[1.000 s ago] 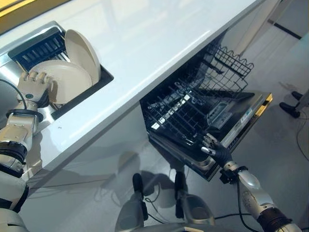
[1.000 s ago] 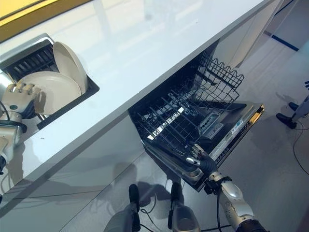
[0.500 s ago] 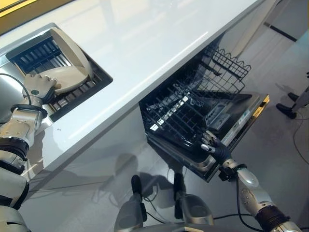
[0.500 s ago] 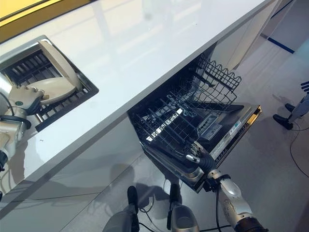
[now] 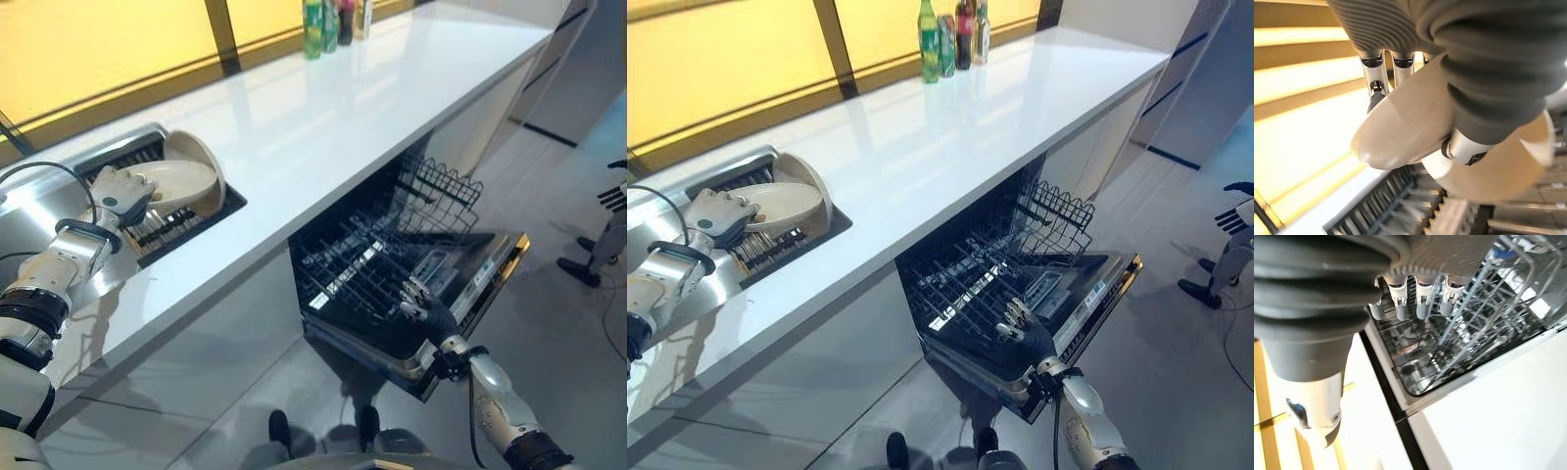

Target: Pick up plates and place into dishwasher.

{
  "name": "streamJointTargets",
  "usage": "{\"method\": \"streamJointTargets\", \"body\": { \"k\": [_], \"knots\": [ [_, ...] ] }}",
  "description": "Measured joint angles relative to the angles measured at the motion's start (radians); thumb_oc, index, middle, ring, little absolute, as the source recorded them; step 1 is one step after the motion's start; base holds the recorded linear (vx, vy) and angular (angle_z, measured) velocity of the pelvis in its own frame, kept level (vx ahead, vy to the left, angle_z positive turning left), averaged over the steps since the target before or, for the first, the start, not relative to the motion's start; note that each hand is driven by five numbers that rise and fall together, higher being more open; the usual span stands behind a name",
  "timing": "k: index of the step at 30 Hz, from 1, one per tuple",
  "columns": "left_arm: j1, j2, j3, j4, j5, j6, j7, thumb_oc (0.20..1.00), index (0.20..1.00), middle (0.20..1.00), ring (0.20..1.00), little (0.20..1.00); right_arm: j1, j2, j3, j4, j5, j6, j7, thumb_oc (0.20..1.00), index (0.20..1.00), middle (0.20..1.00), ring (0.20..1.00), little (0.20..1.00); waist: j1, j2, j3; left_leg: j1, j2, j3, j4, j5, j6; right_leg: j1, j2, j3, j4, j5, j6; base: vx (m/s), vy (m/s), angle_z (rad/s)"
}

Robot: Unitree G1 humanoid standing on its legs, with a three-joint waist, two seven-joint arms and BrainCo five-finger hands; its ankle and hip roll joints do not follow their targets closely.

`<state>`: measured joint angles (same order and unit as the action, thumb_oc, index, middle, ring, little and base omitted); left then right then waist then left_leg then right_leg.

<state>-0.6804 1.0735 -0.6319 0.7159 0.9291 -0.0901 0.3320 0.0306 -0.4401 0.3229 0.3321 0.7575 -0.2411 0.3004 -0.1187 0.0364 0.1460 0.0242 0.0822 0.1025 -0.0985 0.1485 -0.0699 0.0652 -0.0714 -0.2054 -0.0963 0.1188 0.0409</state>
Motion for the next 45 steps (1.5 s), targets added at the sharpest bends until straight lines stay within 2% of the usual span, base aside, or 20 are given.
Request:
{"method": "streamJointTargets", "body": {
  "k": [4,7,11,14,18,22,24,26,31,37,45],
  "knots": [
    [0.0,0.004,-0.021,-0.063,0.0,-0.004,-0.05,0.2,0.2,0.2,0.2,0.2,0.001,-0.006,0.009,-0.016,0.0,-0.025,0.0,1.0,1.0,1.0,1.0,1.0,0.015,0.017,-0.043,0.0,0.001,-0.002,0.0,0.0,0.0,0.001,0.0,-0.007,0.0,-0.001,-0.003,-0.01,-0.084,0.03],
    [-0.001,0.006,-0.025,-0.104,0.0,-0.004,-0.056,0.2,0.2,0.2,0.2,0.2,-0.008,-0.017,0.043,-0.056,-0.012,-0.084,-0.009,1.0,1.0,1.0,1.0,1.0,0.026,0.02,-0.053,0.001,0.002,-0.005,0.0,0.0,0.0,0.004,0.0,-0.012,0.0,0.0,-0.002,-0.01,-0.063,0.03],
    [-0.003,0.006,-0.041,-0.118,-0.002,-0.002,-0.057,0.2,0.2,0.2,0.2,0.2,-0.1,-0.027,0.083,-0.115,-0.128,-0.158,-0.069,1.0,1.0,1.0,1.0,1.0,0.031,0.022,-0.064,0.006,0.002,-0.015,0.0,0.0,0.0,0.018,0.0,-0.021,0.0,0.0,-0.002,0.0,-0.046,0.07],
    [-0.005,0.006,-0.062,-0.156,-0.01,-0.002,-0.07,0.2,0.2,0.2,0.2,0.2,-0.194,-0.056,0.085,-0.169,-0.291,-0.215,-0.191,1.0,1.0,1.0,1.0,1.0,0.054,0.027,-0.068,0.017,0.001,-0.022,0.0,0.0,0.0,0.026,0.001,-0.024,0.0,-0.001,-0.004,0.0,-0.045,0.02],
    [-0.022,0.007,-0.063,-0.248,-0.099,-0.008,-0.067,0.2,0.2,0.2,0.2,0.2,-0.375,-0.161,0.084,-0.241,-0.606,-0.247,-0.428,1.0,1.0,1.0,1.0,1.0,0.088,0.027,-0.074,0.019,-0.001,-0.035,0.0,0.002,0.001,0.037,0.0,-0.038,0.0,-0.001,-0.003,-0.01,-0.043,0.11],
    [-0.04,0.0,-0.05,-0.376,-0.248,-0.044,-0.068,0.2,0.2,0.2,0.2,0.2,-0.553,-0.228,0.084,-0.249,-0.846,-0.232,-0.629,1.0,1.0,1.0,1.0,1.0,0.118,0.024,-0.079,0.02,-0.003,-0.057,0.001,0.008,0.002,0.048,0.0,-0.054,0.0,-0.006,-0.001,-0.01,-0.051,0.13],
    [-0.042,-0.023,-0.036,-0.436,-0.301,-0.094,-0.073,0.2,0.2,0.2,0.2,0.2,-0.619,-0.242,0.086,-0.246,-0.951,-0.212,-0.705,1.0,1.0,1.0,1.0,1.0,0.136,0.022,-0.081,0.027,-0.004,-0.064,0.001,0.009,0.004,0.058,0.001,-0.058,0.0,-0.008,-0.002,0.02,-0.053,0.1],
    [-0.042,-0.059,-0.013,-0.5,-0.359,-0.14,-0.097,0.2,0.2,0.2,0.2,0.2,-0.674,-0.261,0.106,-0.245,-1.042,-0.178,-0.753,1.0,1.0,1.0,1.0,1.0,0.137,0.016,-0.085,0.034,-0.007,-0.085,0.001,0.009,0.004,0.075,0.0,-0.071,0.0,-0.016,0.0,0.02,-0.04,0.23],
    [-0.054,-0.085,-0.005,-0.63,-0.459,-0.234,-0.161,0.2,0.2,0.2,0.2,0.2,-0.739,-0.336,0.161,-0.245,-1.108,-0.161,-0.744,1.0,1.0,1.0,1.0,1.0,0.163,-0.002,-0.097,0.034,-0.006,-0.105,0.001,0.008,0.004,0.081,0.004,-0.08,0.0,-0.022,-0.002,0.03,-0.047,0.08],
    [-0.075,-0.087,-0.001,-0.691,-0.562,-0.286,-0.233,0.2,0.2,0.2,0.2,0.2,-0.779,-0.375,0.236,-0.242,-1.099,-0.159,-0.661,1.0,1.0,1.0,1.0,1.0,0.165,-0.029,-0.115,0.033,-0.004,-0.108,0.001,0.008,0.004,0.088,0.006,-0.083,0.0,-0.024,-0.004,0.0,0.0,0.0],
    [-0.106,-0.075,-0.006,-0.682,-0.572,-0.289,-0.245,0.2,0.2,0.2,0.2,0.2,-0.853,-0.38,0.273,-0.204,-1.058,-0.154,-0.6,1.0,1.0,1.0,1.0,1.0,0.168,-0.042,-0.124,0.032,-0.007,-0.116,0.001,0.008,0.004,0.09,0.006,-0.084,0.0,-0.027,-0.008,0.01,-0.001,0.01]
  ]
}}
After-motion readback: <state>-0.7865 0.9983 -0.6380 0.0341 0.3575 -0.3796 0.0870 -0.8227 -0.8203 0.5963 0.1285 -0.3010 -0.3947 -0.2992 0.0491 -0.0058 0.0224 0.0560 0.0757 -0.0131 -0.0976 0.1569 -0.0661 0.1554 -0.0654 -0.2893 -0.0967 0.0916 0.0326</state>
